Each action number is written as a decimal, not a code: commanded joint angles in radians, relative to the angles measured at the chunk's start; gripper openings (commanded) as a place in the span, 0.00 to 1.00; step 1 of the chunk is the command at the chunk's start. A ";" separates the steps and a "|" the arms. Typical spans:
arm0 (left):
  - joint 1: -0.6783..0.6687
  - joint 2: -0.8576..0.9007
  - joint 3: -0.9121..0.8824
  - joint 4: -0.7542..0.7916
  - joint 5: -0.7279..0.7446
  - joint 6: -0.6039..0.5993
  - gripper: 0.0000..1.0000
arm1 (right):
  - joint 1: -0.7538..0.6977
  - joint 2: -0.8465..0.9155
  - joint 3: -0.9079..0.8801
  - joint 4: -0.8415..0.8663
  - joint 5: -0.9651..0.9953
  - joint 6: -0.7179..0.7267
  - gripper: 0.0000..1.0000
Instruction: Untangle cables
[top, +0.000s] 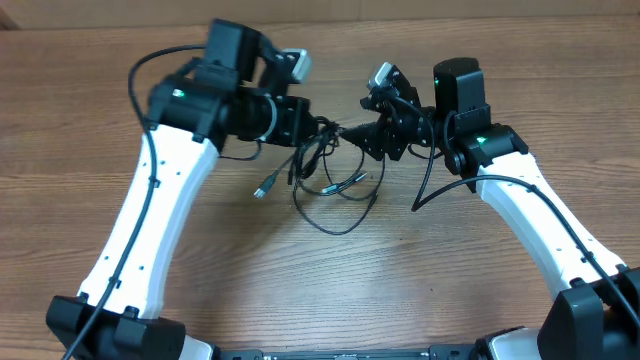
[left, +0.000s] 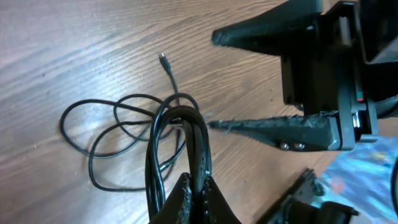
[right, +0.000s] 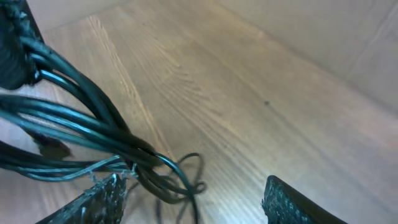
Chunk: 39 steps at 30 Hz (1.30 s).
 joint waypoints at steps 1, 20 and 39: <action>0.018 -0.004 0.002 -0.016 0.096 0.022 0.04 | 0.032 -0.036 0.020 0.014 0.007 -0.107 0.72; 0.053 -0.004 0.002 0.019 0.162 -0.127 0.04 | 0.120 -0.064 0.020 0.061 0.064 -0.248 0.70; 0.053 -0.004 0.002 0.064 0.166 -0.549 0.04 | 0.123 -0.090 0.020 0.157 0.064 -0.248 0.58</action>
